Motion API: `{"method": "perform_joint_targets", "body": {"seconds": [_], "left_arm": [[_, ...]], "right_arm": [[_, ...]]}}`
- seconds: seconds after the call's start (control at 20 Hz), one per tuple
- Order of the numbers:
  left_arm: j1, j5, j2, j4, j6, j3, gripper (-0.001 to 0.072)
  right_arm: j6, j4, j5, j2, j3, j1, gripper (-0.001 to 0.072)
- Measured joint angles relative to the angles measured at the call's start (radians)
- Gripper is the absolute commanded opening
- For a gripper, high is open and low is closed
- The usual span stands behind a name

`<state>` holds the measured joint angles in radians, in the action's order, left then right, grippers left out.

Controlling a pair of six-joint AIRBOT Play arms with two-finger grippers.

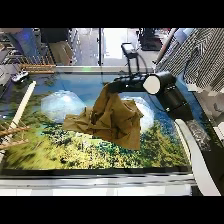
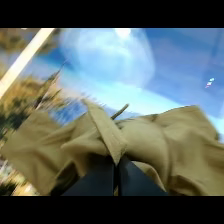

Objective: Fold the clothes and pants, and hang the long-sleeved shirts on hangers.

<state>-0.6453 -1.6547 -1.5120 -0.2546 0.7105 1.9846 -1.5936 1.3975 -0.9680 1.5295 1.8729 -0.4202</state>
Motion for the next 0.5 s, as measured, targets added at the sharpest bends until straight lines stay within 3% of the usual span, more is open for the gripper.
{"method": "perform_joint_targets", "body": {"seconds": [0.25, 0.5], "left_arm": [[0.267, -0.105, 0.01, -0.167, -0.048, -0.185, 0.001], [0.441, -0.042, 0.012, -0.256, -0.219, -0.393, 0.001]], "right_arm": [[-0.117, 0.043, 0.039, 0.0, 0.0, 0.126, 0.0025], [-0.107, 0.042, 0.016, 0.0, 0.0, 0.156, 0.0025]]}}
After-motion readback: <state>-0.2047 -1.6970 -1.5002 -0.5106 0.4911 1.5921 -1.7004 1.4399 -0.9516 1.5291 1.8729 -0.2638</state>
